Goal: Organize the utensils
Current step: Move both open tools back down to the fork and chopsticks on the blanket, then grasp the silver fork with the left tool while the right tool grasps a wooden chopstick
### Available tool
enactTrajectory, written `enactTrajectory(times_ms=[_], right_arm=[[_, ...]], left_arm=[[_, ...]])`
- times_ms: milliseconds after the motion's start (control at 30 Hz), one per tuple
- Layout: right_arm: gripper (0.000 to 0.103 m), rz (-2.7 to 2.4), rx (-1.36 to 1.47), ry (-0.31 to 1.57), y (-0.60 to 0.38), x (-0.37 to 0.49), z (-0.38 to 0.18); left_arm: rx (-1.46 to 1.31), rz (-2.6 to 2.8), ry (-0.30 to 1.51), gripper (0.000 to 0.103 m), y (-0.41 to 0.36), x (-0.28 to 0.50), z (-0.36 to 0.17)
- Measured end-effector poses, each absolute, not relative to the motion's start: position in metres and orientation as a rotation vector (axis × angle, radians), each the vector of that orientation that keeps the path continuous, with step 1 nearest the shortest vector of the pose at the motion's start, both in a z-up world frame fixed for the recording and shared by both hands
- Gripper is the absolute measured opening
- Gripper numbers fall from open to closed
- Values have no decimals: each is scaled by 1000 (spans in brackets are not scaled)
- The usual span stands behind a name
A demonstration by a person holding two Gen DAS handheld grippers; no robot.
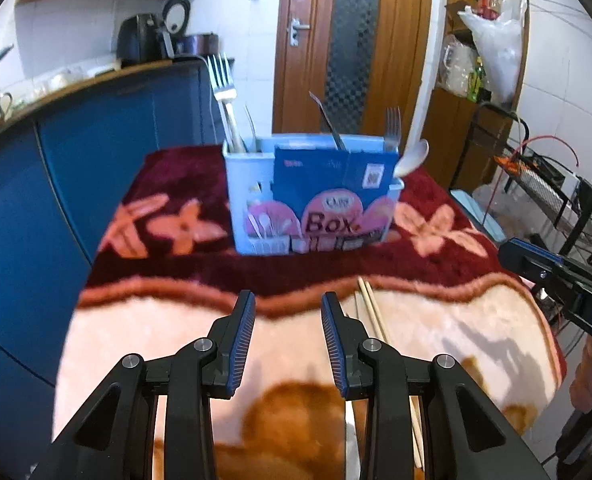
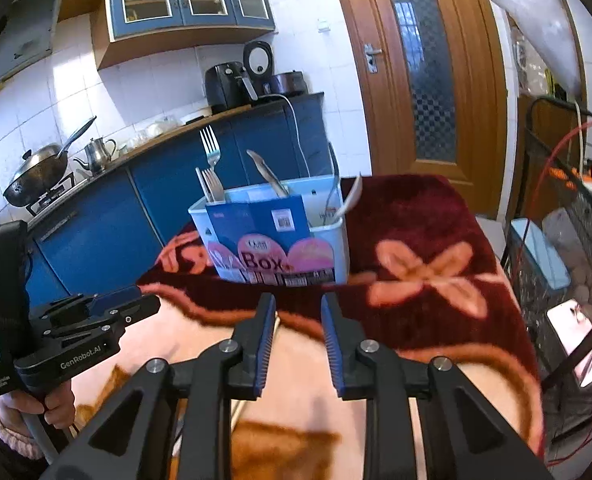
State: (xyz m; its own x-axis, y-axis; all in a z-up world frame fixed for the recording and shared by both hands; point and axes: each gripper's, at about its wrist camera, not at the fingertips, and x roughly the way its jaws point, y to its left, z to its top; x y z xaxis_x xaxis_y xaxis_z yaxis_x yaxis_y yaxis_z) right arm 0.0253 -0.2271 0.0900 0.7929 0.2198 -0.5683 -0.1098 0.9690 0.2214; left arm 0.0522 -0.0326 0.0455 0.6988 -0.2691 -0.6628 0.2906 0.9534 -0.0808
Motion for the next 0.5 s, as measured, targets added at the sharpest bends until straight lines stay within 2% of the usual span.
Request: enactTrajectory(times_ms=[200, 500], right_arm=[[32, 186, 200, 665, -228, 20, 76], [33, 158, 216, 704, -236, 17, 56]], left_arm=[[12, -362, 822, 35, -41, 58, 25], [-1, -395, 932, 35, -56, 72, -1]])
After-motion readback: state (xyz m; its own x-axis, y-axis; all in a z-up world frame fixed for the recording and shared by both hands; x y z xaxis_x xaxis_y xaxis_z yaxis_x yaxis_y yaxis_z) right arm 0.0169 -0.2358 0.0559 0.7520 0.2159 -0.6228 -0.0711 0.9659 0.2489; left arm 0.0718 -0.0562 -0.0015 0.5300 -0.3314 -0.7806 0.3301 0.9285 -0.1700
